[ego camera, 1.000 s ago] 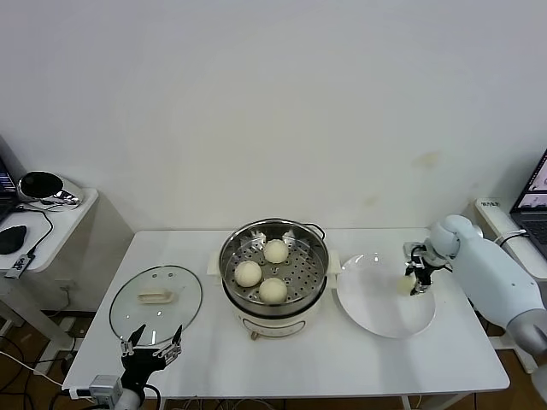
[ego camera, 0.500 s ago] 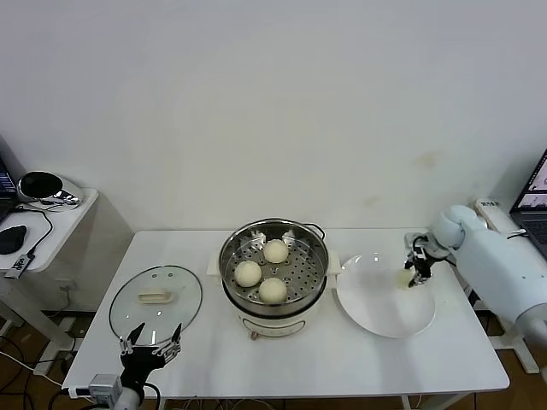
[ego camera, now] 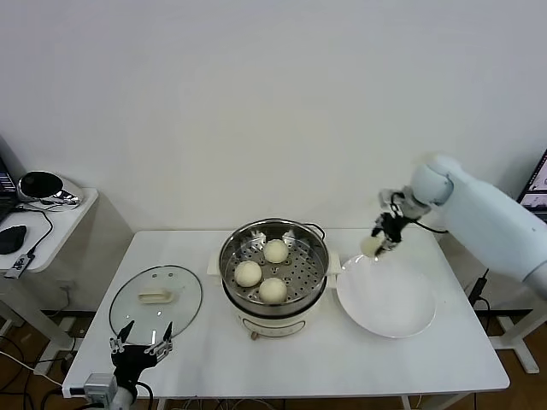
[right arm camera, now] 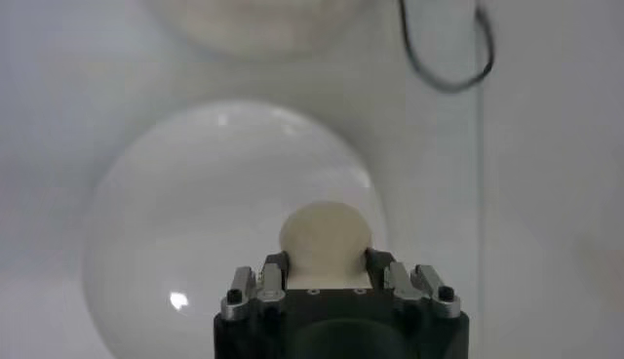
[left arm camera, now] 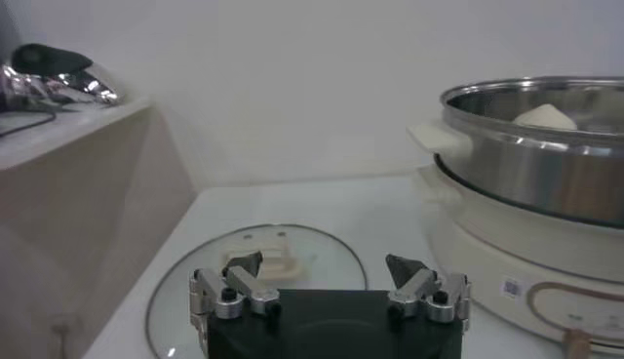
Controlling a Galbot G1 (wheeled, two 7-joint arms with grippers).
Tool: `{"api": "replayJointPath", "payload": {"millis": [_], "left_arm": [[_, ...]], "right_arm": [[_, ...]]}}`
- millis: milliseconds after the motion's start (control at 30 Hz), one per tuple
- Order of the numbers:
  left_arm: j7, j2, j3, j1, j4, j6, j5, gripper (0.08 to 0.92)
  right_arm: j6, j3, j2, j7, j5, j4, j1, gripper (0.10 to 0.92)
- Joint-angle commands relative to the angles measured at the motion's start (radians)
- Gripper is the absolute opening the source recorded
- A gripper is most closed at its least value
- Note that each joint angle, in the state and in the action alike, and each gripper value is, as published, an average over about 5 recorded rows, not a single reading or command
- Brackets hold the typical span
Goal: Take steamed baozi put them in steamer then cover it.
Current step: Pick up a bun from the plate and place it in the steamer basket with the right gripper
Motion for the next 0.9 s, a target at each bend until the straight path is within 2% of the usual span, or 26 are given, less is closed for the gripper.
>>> {"api": "replayJointPath", "payload": {"millis": [33, 267, 567, 900], "left_arm": [[-0.001, 0.001, -0.010, -0.003, -0.002, 0.000, 0.018, 0.823], [-0.004, 0.013, -0.016, -0.014, 0.006, -0.004, 0.010, 0.823], [-0.003, 0.011, -0.017, -0.023, 0.000, -0.003, -0.004, 0.823], [-0.003, 0.009, -0.025, -0.024, -0.005, -0.001, -0.016, 0.823]], "right_arm": [[-0.104, -0.279, 0.094, -0.014, 0.264, 0.063, 0.259, 0.509], [-0.132, -0.344, 0.218, -0.017, 0.302, 0.015, 0.312, 0.509], [-0.161, -0.410, 0.300, -0.016, 0.342, 0.010, 0.323, 0.509], [-0.187, -0.432, 0.355, 0.010, 0.298, 0.004, 0.259, 0.509]]}}
